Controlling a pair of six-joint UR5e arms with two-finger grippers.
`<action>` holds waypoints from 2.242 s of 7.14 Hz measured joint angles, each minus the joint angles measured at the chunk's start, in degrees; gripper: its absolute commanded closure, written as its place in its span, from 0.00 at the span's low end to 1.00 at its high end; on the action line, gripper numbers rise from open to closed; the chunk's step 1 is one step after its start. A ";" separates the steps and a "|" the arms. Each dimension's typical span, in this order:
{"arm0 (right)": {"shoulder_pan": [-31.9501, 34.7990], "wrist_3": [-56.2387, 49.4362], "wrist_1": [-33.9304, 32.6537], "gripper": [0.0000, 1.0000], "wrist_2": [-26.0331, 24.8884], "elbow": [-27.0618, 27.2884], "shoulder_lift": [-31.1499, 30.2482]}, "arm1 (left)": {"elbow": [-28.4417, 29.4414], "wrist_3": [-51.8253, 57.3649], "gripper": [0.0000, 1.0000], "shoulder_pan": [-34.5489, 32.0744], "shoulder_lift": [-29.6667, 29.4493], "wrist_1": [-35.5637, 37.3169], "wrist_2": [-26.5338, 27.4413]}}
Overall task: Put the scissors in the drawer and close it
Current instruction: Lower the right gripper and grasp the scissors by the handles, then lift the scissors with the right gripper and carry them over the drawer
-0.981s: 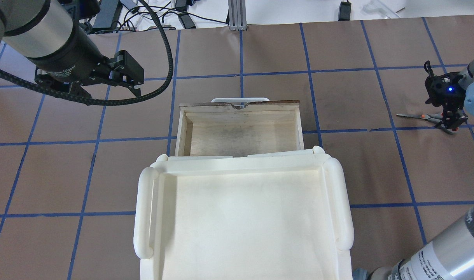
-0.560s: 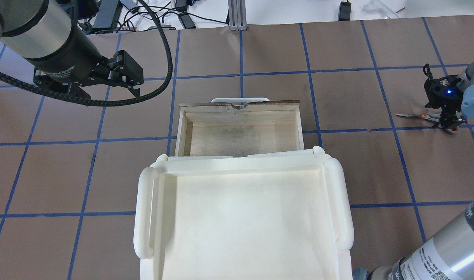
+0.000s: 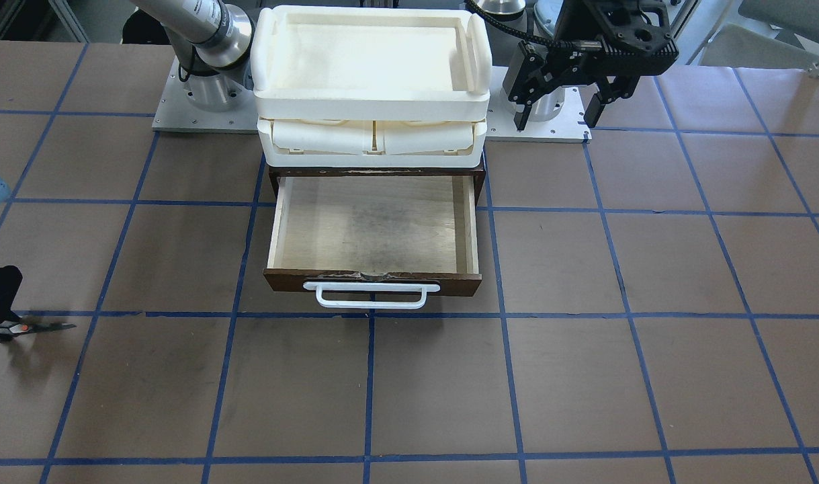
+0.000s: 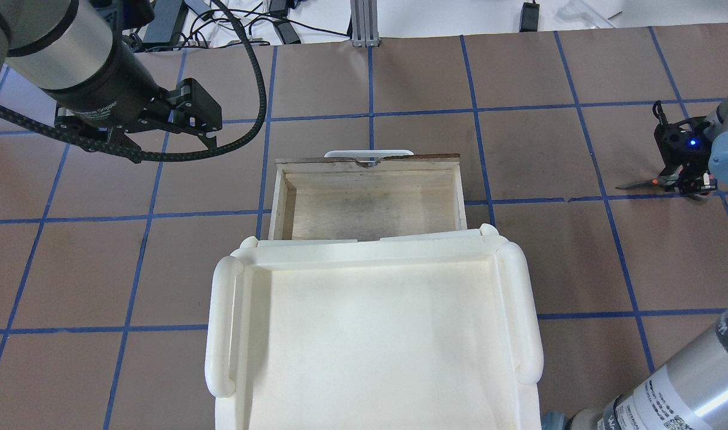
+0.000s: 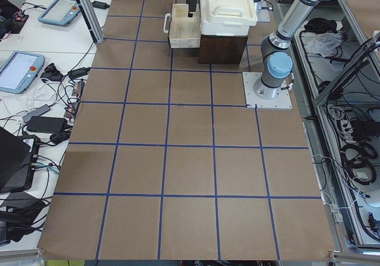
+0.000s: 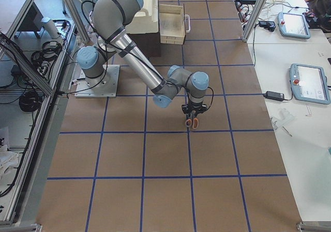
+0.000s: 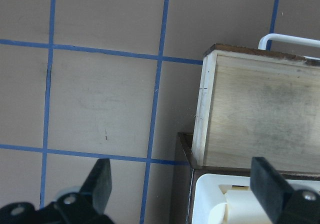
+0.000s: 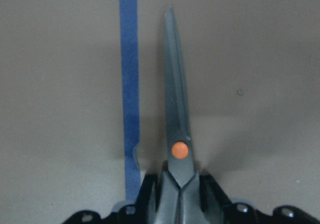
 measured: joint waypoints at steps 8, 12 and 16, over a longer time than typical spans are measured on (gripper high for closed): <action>1.25 6.84 11.83 1.00 3.51 -6.51 -5.25 | -0.36 -0.98 0.00 -0.03 -1.15 0.27 -0.26; 9.45 23.54 22.02 1.00 4.01 -6.99 -16.33 | -0.52 -1.02 0.00 -0.04 -1.63 0.69 -0.22; 23.61 44.32 25.51 1.00 2.51 -6.98 -22.36 | -0.53 -0.96 0.00 -0.03 -2.21 0.75 -0.33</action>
